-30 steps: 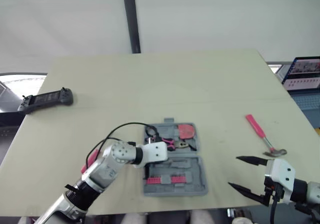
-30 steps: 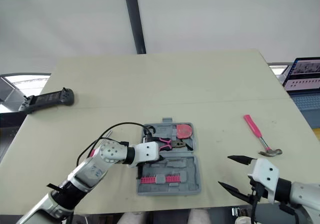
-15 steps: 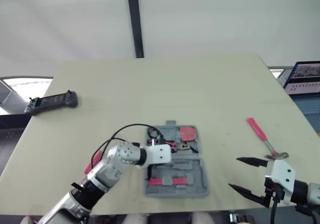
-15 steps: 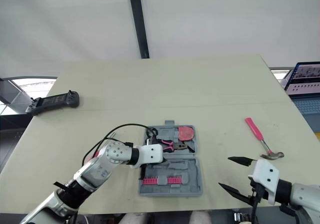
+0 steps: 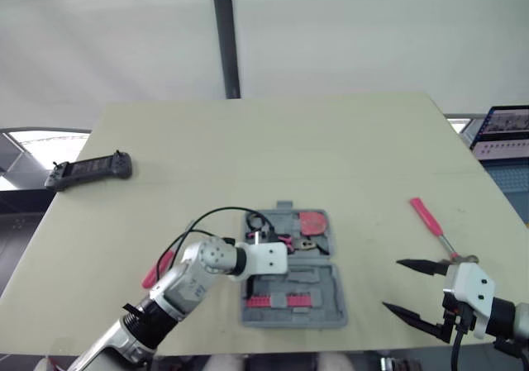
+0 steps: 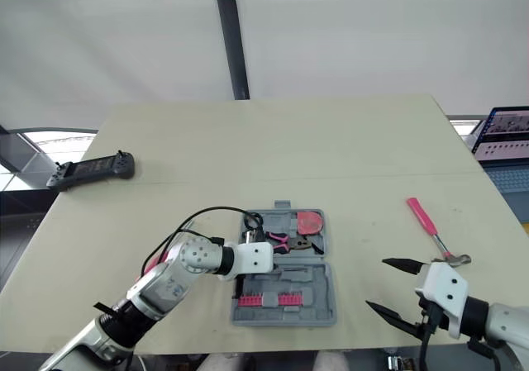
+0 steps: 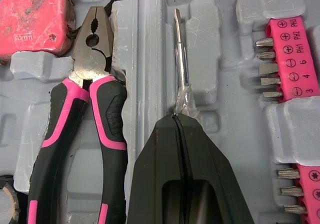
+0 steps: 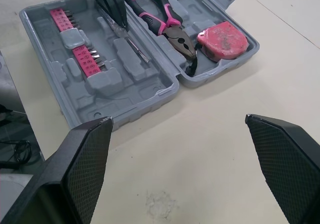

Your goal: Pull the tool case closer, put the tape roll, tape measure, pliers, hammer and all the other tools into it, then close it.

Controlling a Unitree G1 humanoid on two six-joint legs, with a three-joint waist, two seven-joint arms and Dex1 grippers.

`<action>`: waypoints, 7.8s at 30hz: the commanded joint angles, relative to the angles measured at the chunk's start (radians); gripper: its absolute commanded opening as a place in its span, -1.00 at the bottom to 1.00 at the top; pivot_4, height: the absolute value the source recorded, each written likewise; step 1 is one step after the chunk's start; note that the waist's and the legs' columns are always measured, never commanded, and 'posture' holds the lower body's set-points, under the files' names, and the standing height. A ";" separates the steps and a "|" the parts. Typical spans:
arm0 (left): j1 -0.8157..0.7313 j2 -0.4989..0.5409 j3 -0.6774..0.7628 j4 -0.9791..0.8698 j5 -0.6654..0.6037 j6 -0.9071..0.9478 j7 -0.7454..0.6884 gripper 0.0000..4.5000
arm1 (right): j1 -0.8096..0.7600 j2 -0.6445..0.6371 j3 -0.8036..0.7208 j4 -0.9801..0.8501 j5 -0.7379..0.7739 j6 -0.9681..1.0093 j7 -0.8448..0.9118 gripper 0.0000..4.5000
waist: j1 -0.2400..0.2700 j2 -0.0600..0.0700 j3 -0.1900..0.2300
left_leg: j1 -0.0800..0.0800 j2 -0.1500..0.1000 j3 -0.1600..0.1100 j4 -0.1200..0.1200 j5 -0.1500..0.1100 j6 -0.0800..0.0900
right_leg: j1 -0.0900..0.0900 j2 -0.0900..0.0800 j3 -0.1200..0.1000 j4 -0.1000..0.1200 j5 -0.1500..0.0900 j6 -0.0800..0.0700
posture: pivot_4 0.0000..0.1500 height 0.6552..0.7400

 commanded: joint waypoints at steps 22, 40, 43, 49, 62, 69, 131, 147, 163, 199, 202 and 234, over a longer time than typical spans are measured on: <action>0.072 -0.027 -0.191 0.285 0.144 0.092 -0.078 -0.99 | -0.018 -0.006 -0.010 -0.033 0.010 0.007 0.000 1.00 | 0.021 0.000 -0.002 | -0.001 -0.009 -0.001 -0.001 -0.002 0.005 | 0.002 -0.010 0.000 -0.011 -0.001 -0.003 | 1.00 1.00; 0.065 -0.056 -0.226 0.378 0.171 0.074 -0.074 -0.99 | -0.028 -0.002 -0.002 -0.023 0.004 0.002 -0.001 1.00 | 0.027 -0.002 -0.003 | -0.001 -0.015 -0.002 -0.001 -0.004 0.007 | 0.003 -0.017 -0.001 -0.017 0.001 0.000 | 1.00 1.00; 0.072 -0.053 -0.226 0.381 0.172 0.077 -0.077 -0.99 | -0.025 -0.001 -0.005 -0.023 0.005 -0.001 0.000 1.00 | 0.027 -0.002 -0.003 | 0.000 -0.015 -0.002 -0.001 -0.005 0.007 | 0.003 -0.017 -0.001 -0.017 0.001 0.001 | 1.00 1.00; 0.089 -0.066 -0.143 0.326 0.111 0.095 -0.043 -0.99 | -0.028 0.002 0.001 -0.019 0.003 -0.005 -0.003 1.00 | 0.027 -0.002 -0.003 | -0.001 -0.015 -0.006 -0.001 -0.006 0.007 | 0.003 -0.017 -0.001 -0.018 0.001 0.001 | 1.00 1.00; 0.161 -0.044 0.215 -0.133 -0.147 0.291 0.012 -0.99 | -0.098 0.019 0.070 0.010 -0.018 -0.008 -0.019 1.00 | -0.014 -0.001 0.020 | -0.025 -0.010 -0.007 -0.006 0.005 0.002 | -0.027 -0.013 -0.006 -0.013 0.012 0.022 | 1.00 1.00; 0.166 -0.060 0.344 -0.338 -0.293 0.422 0.044 -0.99 | -0.121 0.026 0.098 0.033 -0.025 -0.023 -0.020 1.00 | -0.019 -0.006 0.036 | -0.044 -0.008 0.000 -0.004 0.010 -0.002 | -0.051 -0.011 -0.012 -0.001 0.012 0.023 | 1.00 1.00; 1.068 0.008 0.927 -0.408 -0.778 -0.373 -0.066 0.98 | -0.163 0.076 0.093 0.116 0.041 0.027 -0.114 1.00 | -0.032 -0.011 0.047 | -0.045 -0.008 0.003 0.002 0.011 -0.001 | -0.053 -0.012 -0.010 0.003 0.014 0.019 | 1.00 1.00; 0.869 0.146 0.774 -0.416 -0.837 -0.404 -0.236 0.98 | -0.024 0.145 -0.099 -0.048 0.056 0.245 -0.340 1.00 | -0.037 -0.007 0.044 | -0.040 -0.007 0.008 0.000 0.011 0.000 | -0.053 -0.012 -0.009 0.009 0.014 0.018 | 1.00 1.00; 0.771 0.147 0.719 -0.434 -0.810 -0.325 -0.111 0.98 | -0.473 -0.125 -0.020 0.337 0.022 0.640 -0.377 1.00 | -0.036 -0.007 0.044 | -0.039 -0.007 0.009 0.001 0.011 0.000 | -0.054 -0.012 -0.008 0.016 0.014 0.018 | 1.00 1.00; 0.823 0.144 0.696 -0.437 -0.784 -0.371 -0.070 1.00 | -0.925 -0.211 0.288 1.026 -0.217 0.527 -0.201 -0.01 | -0.040 -0.005 0.043 | -0.039 -0.006 0.013 0.002 0.011 0.001 | -0.055 -0.012 -0.009 0.017 0.014 0.019 | 1.00 1.00; 0.826 0.143 0.697 -0.427 -0.784 -0.379 -0.076 1.00 | -0.928 -0.217 0.297 1.056 -0.231 0.518 -0.184 -0.01 | -0.040 -0.005 0.043 | -0.039 -0.006 0.013 0.002 0.011 0.001 | -0.055 -0.012 -0.009 0.017 0.014 0.019 | 1.00 1.00; 0.820 0.113 0.680 -0.445 -0.790 -0.351 -0.035 1.00 | -0.902 -0.213 0.302 1.048 -0.256 0.509 -0.162 -0.99 | -0.035 -0.006 0.043 | -0.039 -0.006 0.013 0.003 0.011 0.001 | -0.054 -0.012 -0.009 0.016 0.015 0.020 | 1.00 1.00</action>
